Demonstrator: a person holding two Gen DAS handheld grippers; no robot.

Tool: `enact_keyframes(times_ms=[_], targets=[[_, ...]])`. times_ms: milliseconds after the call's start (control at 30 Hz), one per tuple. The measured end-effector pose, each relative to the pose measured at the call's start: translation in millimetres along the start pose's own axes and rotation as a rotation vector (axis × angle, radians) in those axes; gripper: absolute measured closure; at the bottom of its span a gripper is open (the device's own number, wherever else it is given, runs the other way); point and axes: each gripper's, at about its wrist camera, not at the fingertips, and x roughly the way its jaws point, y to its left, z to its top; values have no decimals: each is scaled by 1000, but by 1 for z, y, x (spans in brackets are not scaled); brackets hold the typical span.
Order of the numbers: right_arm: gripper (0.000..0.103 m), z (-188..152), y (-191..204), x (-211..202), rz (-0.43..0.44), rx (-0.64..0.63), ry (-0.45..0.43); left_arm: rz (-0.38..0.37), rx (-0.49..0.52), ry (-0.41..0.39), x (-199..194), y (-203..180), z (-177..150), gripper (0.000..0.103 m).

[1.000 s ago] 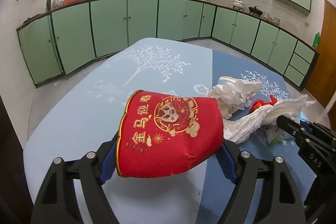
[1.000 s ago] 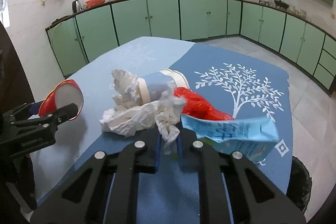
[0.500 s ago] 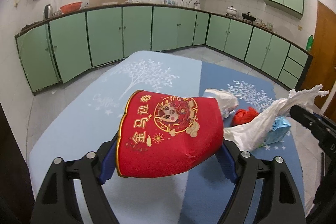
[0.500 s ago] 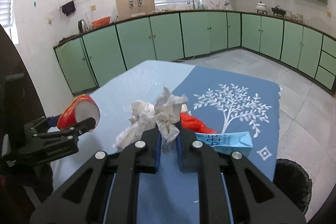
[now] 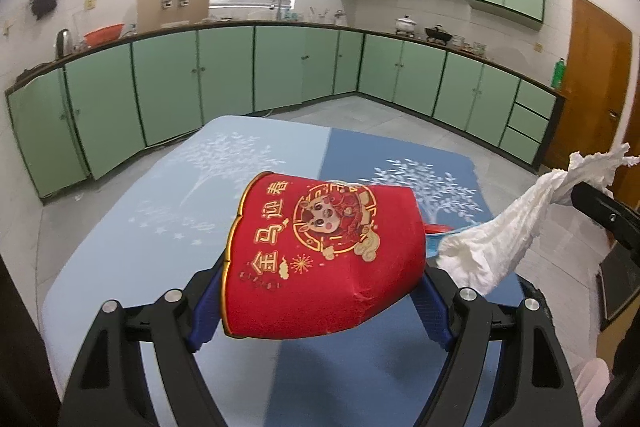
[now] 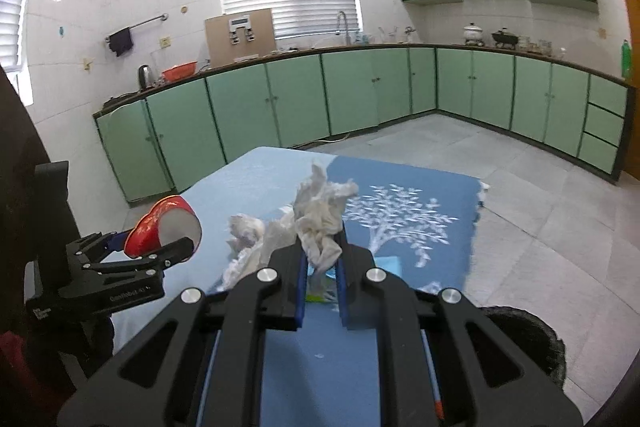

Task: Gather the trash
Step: 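Carry the red cup with the left tool while the right tool carries the tissue to the bin, releasing both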

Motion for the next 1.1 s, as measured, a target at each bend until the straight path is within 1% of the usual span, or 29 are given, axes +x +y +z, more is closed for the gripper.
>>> enact_keyframes(times_ms=[367,633,833,1100], targets=[[92,-24,-70,-38,-152,71,3,-102,78,5,3,-59,5,24],[92,-44,-118,-60,-253,117,13,-211,145,17,11,-120,0,24],[92,-60,-151,-69,-323,150,30,-280,183,29,16,-156,-6,24],[92,-82,-185,-73,-385,201,58,-370,236,35,24,-206,-11,24]])
